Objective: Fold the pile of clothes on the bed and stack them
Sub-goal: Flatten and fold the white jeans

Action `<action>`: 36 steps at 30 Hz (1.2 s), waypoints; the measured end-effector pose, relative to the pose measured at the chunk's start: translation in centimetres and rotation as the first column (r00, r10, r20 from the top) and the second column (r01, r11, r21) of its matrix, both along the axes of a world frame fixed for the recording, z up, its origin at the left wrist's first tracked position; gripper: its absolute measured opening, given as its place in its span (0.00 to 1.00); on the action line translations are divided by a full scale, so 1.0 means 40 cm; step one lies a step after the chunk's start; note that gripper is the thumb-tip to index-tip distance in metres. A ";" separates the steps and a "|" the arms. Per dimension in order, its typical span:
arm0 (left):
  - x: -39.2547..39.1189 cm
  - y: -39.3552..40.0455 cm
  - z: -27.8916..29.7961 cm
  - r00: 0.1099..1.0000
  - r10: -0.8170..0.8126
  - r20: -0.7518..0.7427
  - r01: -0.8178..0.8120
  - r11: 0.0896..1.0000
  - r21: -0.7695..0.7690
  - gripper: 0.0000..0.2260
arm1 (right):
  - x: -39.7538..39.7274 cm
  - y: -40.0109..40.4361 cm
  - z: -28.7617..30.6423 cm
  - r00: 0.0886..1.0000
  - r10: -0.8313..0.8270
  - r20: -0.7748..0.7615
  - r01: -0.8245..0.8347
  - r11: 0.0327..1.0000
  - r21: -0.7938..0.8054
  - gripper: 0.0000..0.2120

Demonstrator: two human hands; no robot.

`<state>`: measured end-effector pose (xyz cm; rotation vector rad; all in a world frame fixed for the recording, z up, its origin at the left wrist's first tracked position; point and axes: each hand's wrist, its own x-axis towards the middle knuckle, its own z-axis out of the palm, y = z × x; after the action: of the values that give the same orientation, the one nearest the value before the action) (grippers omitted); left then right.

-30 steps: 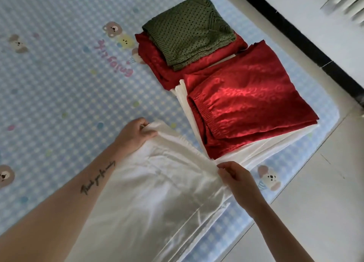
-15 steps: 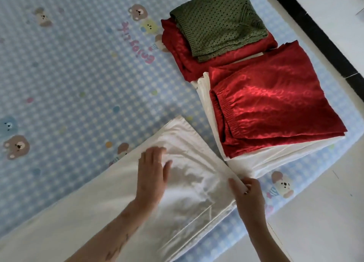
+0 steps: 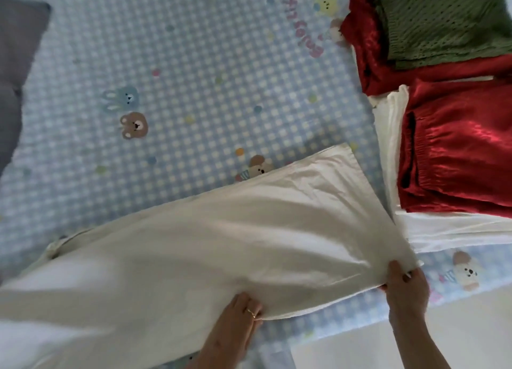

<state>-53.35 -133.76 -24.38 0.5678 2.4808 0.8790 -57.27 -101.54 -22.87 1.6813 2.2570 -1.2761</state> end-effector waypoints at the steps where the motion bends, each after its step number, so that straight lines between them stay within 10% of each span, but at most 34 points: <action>1: -0.005 -0.006 0.010 0.999 0.022 0.036 -0.023 0.999 0.037 0.20 | -0.001 0.000 -0.001 1.000 0.007 -0.001 -0.007 1.000 0.015 0.14; 6: 0.036 -0.035 0.014 0.979 0.039 0.200 -0.054 0.996 0.072 0.04 | -0.022 -0.031 0.044 0.976 0.026 0.216 -0.082 0.965 0.250 0.20; 10: 0.022 -0.121 0.039 0.967 0.236 0.098 -0.235 0.972 -0.015 0.14 | -0.068 -0.234 0.107 0.904 0.415 0.107 -0.375 0.645 0.666 0.26; 14: -0.058 -0.268 0.017 0.900 0.436 0.015 -0.416 0.868 -0.271 0.26 | -0.102 -0.645 0.030 0.103 0.987 0.125 -0.848 0.022 0.529 0.26; 16: -0.059 -0.357 -0.020 0.925 0.380 -0.029 -0.358 0.841 -0.406 0.27 | -0.147 -0.748 -0.046 -0.319 0.924 0.212 -0.787 -0.383 0.484 0.25; 18: -0.027 -0.485 -0.051 0.928 0.370 -0.044 -0.340 0.792 -0.507 0.28 | -0.206 -0.777 -0.110 -0.500 0.787 0.362 -0.658 -0.617 0.431 0.24; 24: 0.057 -0.825 -0.038 0.760 0.621 -0.191 -0.593 0.542 -0.595 0.31 | -0.225 -0.889 -0.103 -0.111 0.912 0.396 -0.866 -0.284 0.412 0.31; 29: 0.157 -0.911 -0.075 0.844 0.501 -0.191 -0.523 0.691 -0.499 0.27 | -0.092 -1.309 -0.129 -0.658 0.736 0.160 -0.569 -0.625 0.534 0.25; 33: 0.228 -1.123 -0.083 0.799 0.554 -0.235 -0.578 0.599 -0.553 0.25 | -0.227 -1.414 -0.167 -0.652 0.654 0.384 -0.499 -0.751 0.432 0.27; 36: 0.307 -1.211 -0.069 0.716 0.631 -0.299 -0.674 0.514 -0.530 0.24 | -0.210 -1.446 -0.140 -0.565 0.739 0.367 -0.592 -0.673 0.443 0.22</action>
<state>-41.05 -182.20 -27.13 -0.6437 2.8437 0.1951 -65.67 -159.38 -28.47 -1.4001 2.5299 -0.0350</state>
